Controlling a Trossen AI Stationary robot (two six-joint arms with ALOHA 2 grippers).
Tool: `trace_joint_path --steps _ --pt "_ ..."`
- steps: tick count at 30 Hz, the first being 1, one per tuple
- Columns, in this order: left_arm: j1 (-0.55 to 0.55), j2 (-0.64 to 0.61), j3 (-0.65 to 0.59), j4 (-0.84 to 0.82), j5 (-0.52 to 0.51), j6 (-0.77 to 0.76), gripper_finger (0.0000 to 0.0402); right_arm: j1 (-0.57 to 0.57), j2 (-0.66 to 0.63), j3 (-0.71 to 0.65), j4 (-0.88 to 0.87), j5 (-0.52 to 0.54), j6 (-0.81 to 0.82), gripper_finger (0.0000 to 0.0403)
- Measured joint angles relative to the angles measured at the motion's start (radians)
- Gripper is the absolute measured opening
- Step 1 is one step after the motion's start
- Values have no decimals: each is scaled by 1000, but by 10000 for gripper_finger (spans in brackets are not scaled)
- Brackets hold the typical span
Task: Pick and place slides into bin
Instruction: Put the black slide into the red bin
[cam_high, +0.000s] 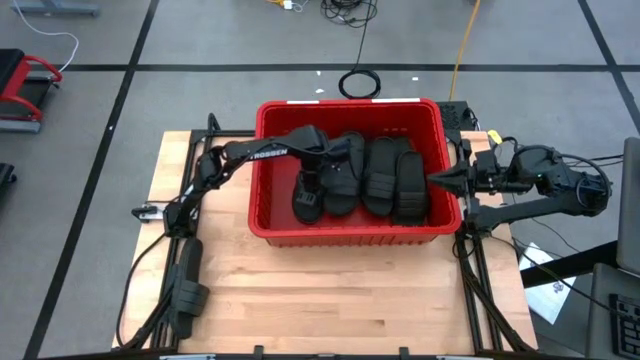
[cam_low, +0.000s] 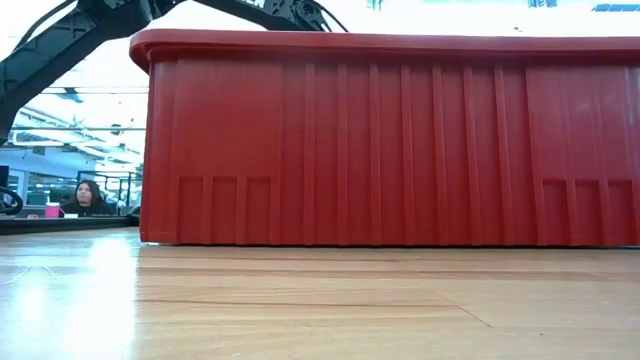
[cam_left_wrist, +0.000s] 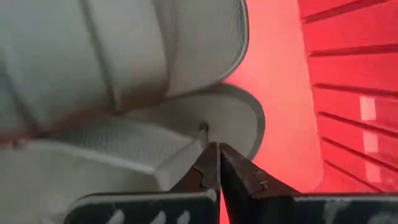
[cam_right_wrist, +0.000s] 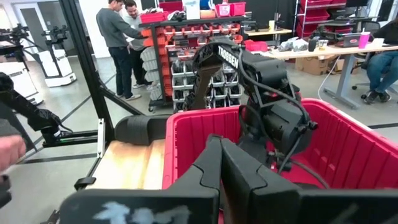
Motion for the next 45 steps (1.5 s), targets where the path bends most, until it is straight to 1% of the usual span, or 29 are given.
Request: trace_joint_path --steps 6,10,14,17,19,22,27,29,33,36,38,39,41,43,45 --pt "1 -63 2 10 -94 -54 1 0 0 0 -1 -18 0 0" --pt "1 -146 3 25 -150 -60 0 0 0 0 -5 -16 -3 0" --pt "-6 -269 3 58 -159 -74 0 0 0 0 -4 -16 -7 0" --pt "-28 -385 3 91 -157 -124 0 0 0 0 -4 -21 -19 0" --pt "-56 -463 4 118 -121 -184 0 0 0 0 -4 -68 -36 0" --pt "-127 -557 5 155 -66 -289 0 0 -1 0 -4 -141 -75 0" --pt "-318 -657 5 119 -68 -444 0 0 -1 0 -9 -149 -84 0" --pt "-399 -667 3 98 -91 -526 0 0 -1 0 -12 -149 -101 0" --pt "-537 -660 -30 17 -183 -653 0 0 -1 0 -12 -149 -108 0" --pt "-593 -670 -146 -56 -203 -779 0 0 -1 0 -11 -149 -108 0" --pt "-618 -703 -276 -119 -190 -873 0 0 -1 0 -10 -148 -108 0" --pt "-628 -724 -349 -118 -165 -908 0 0 -1 0 -7 -147 -108 0" --pt "-646 -785 -505 -63 -94 -962 0 0 -1 0 -2 -146 -95 0" --pt "-684 -854 -662 18 -35 -1048 0 0 -1 0 13 -144 -92 0" --pt "-721 -919 -789 101 -25 -1148 0 0 -1 0 38 -143 -90 0"
